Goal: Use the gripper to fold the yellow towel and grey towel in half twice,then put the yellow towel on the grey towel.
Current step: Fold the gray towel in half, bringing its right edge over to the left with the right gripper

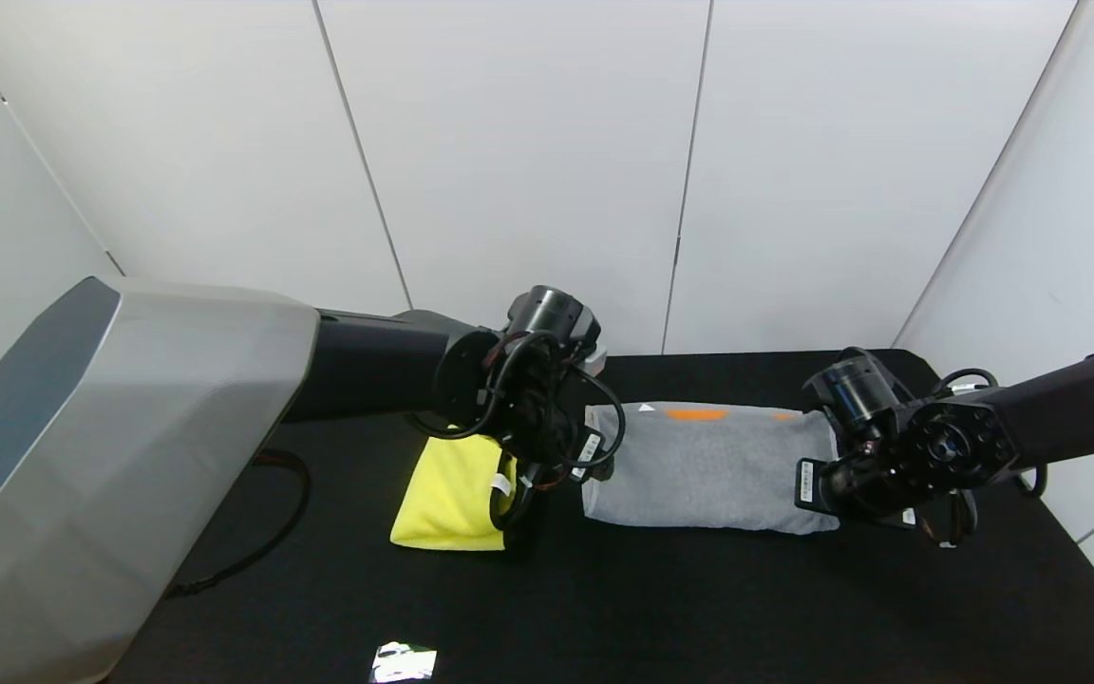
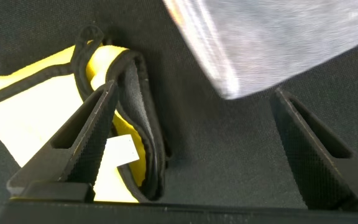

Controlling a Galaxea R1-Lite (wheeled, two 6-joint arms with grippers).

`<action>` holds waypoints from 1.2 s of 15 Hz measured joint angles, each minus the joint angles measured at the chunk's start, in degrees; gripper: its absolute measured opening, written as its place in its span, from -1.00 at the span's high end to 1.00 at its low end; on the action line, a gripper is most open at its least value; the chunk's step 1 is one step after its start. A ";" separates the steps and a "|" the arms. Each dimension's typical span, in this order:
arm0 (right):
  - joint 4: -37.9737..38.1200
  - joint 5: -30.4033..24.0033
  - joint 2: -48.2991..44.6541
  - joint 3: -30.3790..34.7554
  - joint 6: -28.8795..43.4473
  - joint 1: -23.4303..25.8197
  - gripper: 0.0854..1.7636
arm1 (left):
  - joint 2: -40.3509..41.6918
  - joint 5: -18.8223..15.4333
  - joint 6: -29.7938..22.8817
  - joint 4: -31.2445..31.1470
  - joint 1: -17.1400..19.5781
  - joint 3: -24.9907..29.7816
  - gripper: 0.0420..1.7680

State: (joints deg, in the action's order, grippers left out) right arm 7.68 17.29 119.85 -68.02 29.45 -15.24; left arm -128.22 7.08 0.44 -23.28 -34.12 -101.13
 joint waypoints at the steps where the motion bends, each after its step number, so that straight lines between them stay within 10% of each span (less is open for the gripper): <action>1: 0.44 1.13 -0.48 0.00 -0.91 0.39 0.96 | 0.05 0.00 0.00 -0.02 0.02 0.04 -0.94; 7: 1.57 5.21 -3.12 -1.11 -5.51 1.11 0.96 | 1.40 0.09 0.07 -0.48 0.78 0.45 -0.94; 18: -4.16 5.27 -4.58 -4.46 -11.53 -14.95 0.96 | 10.11 0.11 0.73 -0.44 4.17 8.98 -0.94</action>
State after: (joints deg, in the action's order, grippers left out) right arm 3.52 22.55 115.26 -72.49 17.92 -30.18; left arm -118.11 7.19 1.17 -23.72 -29.95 -92.15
